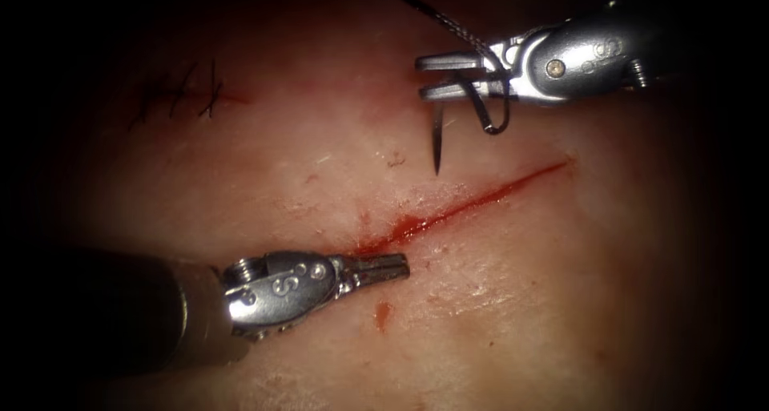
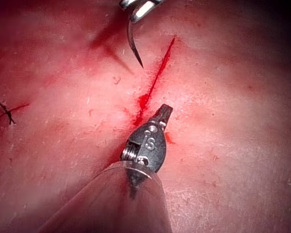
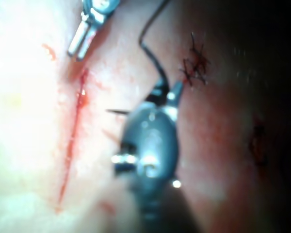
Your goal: Wound Closure
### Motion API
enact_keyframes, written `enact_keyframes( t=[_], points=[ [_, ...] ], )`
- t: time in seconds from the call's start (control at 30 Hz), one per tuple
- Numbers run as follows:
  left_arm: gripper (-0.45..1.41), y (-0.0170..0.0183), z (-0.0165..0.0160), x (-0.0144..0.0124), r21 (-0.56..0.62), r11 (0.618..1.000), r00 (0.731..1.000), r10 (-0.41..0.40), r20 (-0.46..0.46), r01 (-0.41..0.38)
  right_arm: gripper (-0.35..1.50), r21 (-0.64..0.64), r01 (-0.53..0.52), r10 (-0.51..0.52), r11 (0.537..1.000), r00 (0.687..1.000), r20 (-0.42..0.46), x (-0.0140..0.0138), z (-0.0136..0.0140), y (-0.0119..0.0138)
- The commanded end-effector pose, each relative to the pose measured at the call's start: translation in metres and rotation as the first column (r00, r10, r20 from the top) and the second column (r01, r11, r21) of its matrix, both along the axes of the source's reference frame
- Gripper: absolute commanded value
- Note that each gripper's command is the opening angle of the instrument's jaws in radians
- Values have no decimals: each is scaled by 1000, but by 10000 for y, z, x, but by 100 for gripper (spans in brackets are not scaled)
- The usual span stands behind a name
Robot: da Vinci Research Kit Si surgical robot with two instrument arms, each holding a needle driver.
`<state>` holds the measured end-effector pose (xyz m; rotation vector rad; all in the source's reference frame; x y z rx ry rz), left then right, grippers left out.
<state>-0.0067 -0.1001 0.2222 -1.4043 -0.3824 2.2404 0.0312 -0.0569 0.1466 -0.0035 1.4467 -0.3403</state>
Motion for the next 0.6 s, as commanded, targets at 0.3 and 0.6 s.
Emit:
enact_keyframes(
  t=[0.3,0.6],
  points=[
    [-22,-25,38,-12,31,1000,998,0,-58,2,-35,-82,-9,6,997,999,-36,25,13,-13],
    [-22,-32,69,-15,53,998,997,-12,-80,16,-35,-149,-2,-4,989,999,-39,32,36,-22]
  ],
)
